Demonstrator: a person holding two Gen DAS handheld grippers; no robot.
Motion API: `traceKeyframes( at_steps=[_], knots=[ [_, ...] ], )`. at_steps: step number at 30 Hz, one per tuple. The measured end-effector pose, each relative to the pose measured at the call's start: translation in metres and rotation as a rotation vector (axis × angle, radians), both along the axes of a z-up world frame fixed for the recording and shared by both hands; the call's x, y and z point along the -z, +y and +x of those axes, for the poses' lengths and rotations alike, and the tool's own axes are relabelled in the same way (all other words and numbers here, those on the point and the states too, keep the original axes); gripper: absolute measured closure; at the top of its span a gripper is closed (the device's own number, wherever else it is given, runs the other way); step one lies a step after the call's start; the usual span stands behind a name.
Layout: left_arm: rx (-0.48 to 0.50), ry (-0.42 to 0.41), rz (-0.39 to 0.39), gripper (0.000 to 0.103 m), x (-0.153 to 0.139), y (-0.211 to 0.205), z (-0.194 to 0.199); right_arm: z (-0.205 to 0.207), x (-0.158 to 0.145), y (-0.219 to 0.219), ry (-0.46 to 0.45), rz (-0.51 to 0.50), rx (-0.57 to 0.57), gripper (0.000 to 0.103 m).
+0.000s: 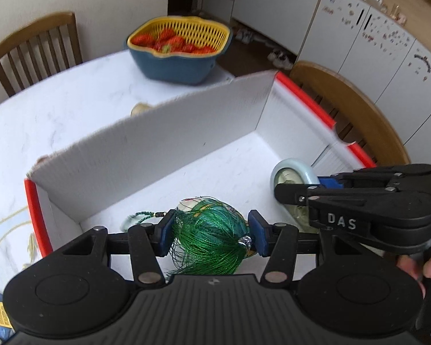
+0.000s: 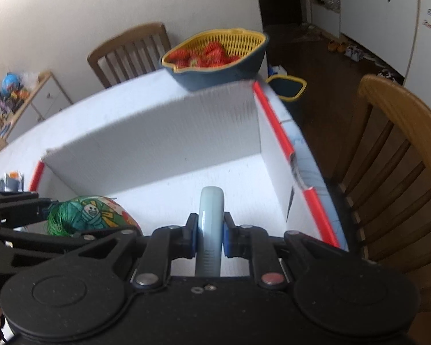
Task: Organize objects
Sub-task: 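Carry tassel pouch in left tool while right tool carries dispenser over red box, then open left tool dropping pouch into box while right tool releases dispenser inside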
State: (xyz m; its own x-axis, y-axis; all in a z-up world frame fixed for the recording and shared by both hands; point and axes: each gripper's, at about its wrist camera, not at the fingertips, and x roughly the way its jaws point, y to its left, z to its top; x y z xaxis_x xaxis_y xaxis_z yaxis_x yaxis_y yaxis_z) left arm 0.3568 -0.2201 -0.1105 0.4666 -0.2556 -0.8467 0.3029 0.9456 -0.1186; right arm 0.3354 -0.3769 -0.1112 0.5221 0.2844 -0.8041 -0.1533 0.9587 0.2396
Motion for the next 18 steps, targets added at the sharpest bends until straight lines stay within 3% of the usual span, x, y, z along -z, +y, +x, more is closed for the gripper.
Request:
traceKeyframes(
  at_steps=[9, 18],
  knots=[
    [-0.023, 0.077, 0.033, 0.049, 0.020, 0.006, 0.007, 0.001, 0.014, 0.004, 0.047, 0.006, -0.047, 0.088],
    [-0.036, 0.147, 0.042, 0.047, 0.033, 0.011, 0.012, 0.007, 0.015, 0.011, 0.066, -0.055, -0.092, 0.087]
  ],
)
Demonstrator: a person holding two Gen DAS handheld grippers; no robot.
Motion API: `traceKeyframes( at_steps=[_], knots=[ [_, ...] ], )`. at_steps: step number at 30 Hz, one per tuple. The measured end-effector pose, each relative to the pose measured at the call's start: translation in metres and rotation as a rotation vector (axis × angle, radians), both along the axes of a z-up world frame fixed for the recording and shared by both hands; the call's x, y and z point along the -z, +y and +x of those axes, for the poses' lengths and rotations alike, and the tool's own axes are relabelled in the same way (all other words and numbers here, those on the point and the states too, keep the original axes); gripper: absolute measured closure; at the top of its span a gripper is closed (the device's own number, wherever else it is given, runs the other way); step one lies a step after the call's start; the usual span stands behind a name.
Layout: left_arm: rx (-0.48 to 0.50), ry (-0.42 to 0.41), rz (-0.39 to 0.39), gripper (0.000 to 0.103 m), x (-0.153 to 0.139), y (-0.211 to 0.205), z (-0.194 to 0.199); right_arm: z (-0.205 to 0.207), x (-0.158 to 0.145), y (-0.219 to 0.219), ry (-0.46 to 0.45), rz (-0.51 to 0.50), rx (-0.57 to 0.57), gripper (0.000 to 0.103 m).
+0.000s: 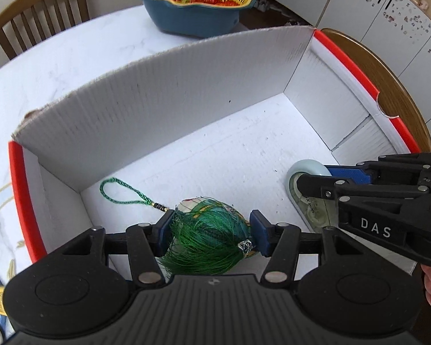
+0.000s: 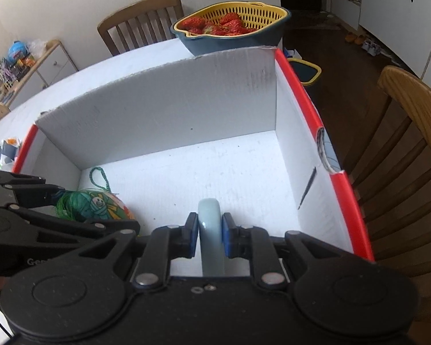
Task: Organize objects
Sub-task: 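Open left tool dropping pouch into box while right tool releases dispenser inside, then move left tool to bag of white pellets while right tool approaches soap bar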
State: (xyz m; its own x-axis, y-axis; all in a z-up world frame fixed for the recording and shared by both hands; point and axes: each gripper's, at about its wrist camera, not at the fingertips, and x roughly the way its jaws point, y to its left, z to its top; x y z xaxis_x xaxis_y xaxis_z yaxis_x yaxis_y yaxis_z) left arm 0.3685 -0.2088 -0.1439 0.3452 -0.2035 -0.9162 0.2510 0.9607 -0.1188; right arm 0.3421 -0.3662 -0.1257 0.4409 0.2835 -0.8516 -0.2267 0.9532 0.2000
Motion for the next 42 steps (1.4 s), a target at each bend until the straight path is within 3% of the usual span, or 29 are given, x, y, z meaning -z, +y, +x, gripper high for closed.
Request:
traceKeyframes(
  at_steps=[11, 26, 36, 42],
  knots=[
    [-0.022, -0.011, -0.051, 0.042, -0.007, 0.008, -0.003, -0.005, -0.010, -0.006, -0.015, 0.012, 0.003, 0.080],
    [0.005, -0.219, -0.134, 0.042, -0.077, 0.039, -0.054, -0.054, -0.068, 0.001, -0.164, 0.054, -0.033, 0.070],
    [-0.015, -0.331, -0.171, 0.042, -0.116, 0.085, -0.098, -0.087, -0.099, 0.030, -0.242, 0.069, -0.033, 0.064],
    [-0.018, -0.381, -0.156, 0.040, -0.128, 0.121, -0.126, -0.106, -0.112, 0.059, -0.276, 0.085, -0.037, 0.049]
  ],
)
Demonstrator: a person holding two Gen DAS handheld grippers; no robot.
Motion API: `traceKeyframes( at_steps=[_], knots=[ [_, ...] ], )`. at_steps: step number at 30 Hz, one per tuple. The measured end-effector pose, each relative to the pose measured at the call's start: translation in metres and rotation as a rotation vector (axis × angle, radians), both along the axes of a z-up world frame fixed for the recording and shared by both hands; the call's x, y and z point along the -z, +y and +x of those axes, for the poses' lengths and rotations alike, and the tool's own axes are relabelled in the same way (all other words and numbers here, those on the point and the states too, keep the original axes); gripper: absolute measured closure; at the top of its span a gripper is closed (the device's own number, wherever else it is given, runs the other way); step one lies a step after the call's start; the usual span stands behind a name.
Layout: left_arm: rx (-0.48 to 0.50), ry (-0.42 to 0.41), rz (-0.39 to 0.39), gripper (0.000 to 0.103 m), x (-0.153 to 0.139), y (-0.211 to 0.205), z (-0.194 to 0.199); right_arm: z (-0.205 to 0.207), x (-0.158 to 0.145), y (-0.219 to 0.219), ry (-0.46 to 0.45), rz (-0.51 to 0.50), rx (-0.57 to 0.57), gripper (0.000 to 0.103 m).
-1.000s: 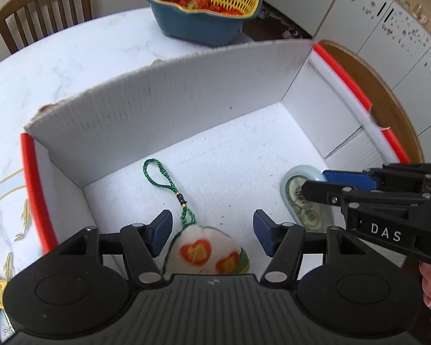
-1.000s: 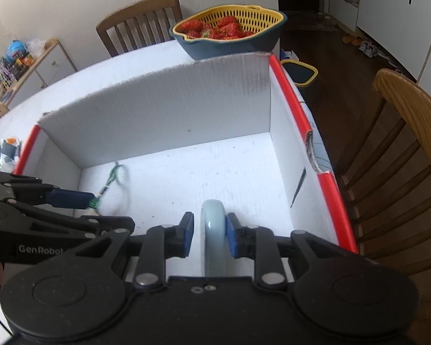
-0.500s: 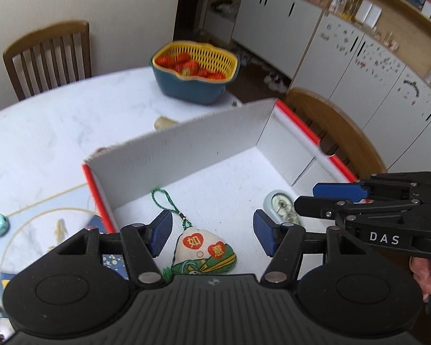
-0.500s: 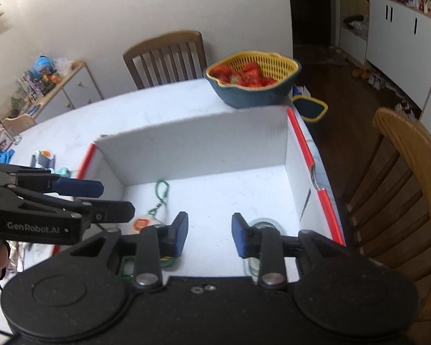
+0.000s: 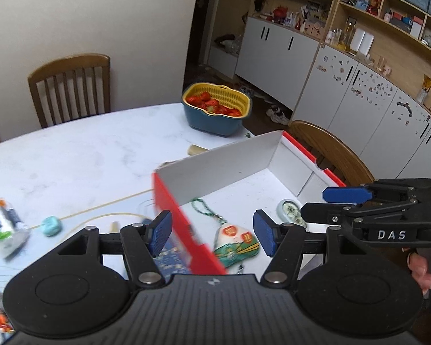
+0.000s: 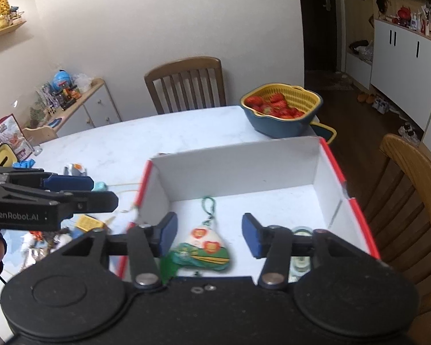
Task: Organize objects
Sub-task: 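Move left tool to bag of white pellets while right tool approaches soap bar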
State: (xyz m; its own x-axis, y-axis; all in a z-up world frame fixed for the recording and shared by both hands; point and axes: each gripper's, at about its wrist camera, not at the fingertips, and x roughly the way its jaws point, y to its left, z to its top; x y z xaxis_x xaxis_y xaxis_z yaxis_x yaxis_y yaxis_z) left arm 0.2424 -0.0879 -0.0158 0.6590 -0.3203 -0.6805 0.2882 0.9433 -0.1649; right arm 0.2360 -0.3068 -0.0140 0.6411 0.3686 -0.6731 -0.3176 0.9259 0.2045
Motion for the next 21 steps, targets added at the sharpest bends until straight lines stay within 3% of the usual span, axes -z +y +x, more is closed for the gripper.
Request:
traceKeyframes(
  at_steps=[7, 17, 21],
  knots=[
    [-0.061, -0.039, -0.008, 0.021, -0.008, 0.060, -0.030, -0.023, -0.010, 0.048, -0.045, -0.003, -0.022, 0.032],
    [-0.172, -0.038, -0.003, 0.020, -0.001, 0.151, -0.062, -0.055, -0.006, 0.116, -0.087, -0.020, -0.045, 0.012],
    [-0.190, -0.043, 0.007, 0.010, 0.004, 0.180, -0.073, -0.066, 0.000, 0.139, -0.086, -0.027, -0.059, 0.011]
  ],
)
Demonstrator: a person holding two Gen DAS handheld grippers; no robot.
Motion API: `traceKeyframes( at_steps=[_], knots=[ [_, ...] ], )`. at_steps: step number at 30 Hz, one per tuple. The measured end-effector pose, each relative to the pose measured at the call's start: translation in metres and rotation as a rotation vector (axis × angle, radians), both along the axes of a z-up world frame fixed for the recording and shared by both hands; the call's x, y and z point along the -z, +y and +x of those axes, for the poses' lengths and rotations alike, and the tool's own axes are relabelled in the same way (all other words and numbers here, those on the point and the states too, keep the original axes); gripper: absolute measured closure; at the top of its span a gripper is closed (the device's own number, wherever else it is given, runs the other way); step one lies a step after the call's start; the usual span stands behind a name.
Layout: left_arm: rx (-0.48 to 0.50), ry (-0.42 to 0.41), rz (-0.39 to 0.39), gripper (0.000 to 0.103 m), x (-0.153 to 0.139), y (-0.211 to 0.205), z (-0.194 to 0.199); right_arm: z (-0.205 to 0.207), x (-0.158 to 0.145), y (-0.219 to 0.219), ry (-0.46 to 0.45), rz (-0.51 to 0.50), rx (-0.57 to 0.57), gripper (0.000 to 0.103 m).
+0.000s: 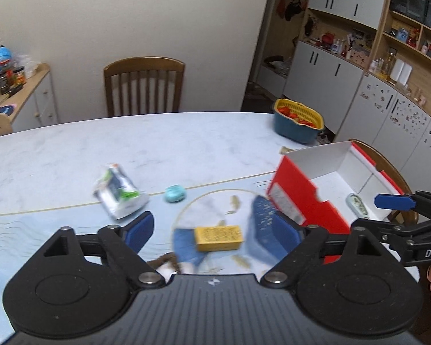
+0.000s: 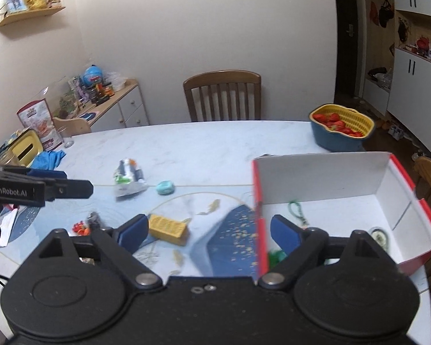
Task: Organize objects
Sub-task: 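Move left tool to bag of white pellets while right tool approaches soap bar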
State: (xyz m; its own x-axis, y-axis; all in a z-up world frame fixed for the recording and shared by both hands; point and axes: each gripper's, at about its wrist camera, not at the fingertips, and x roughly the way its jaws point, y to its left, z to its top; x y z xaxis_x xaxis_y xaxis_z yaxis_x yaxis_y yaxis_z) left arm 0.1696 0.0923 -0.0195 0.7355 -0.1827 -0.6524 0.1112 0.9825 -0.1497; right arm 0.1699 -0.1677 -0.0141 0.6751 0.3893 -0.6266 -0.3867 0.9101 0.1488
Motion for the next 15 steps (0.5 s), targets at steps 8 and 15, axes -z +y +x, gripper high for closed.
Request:
traceKeyframes(
  at_steps=[8, 15],
  knots=[
    [-0.036, 0.004, -0.027, 0.000, 0.017, 0.054, -0.017, -0.014, 0.018, 0.038, 0.037, -0.021, -0.010, 0.011],
    [-0.114, 0.046, 0.004, 0.000, 0.044, 0.092, -0.024, -0.025, 0.044, 0.061, 0.072, -0.058, -0.017, 0.011]
  ],
)
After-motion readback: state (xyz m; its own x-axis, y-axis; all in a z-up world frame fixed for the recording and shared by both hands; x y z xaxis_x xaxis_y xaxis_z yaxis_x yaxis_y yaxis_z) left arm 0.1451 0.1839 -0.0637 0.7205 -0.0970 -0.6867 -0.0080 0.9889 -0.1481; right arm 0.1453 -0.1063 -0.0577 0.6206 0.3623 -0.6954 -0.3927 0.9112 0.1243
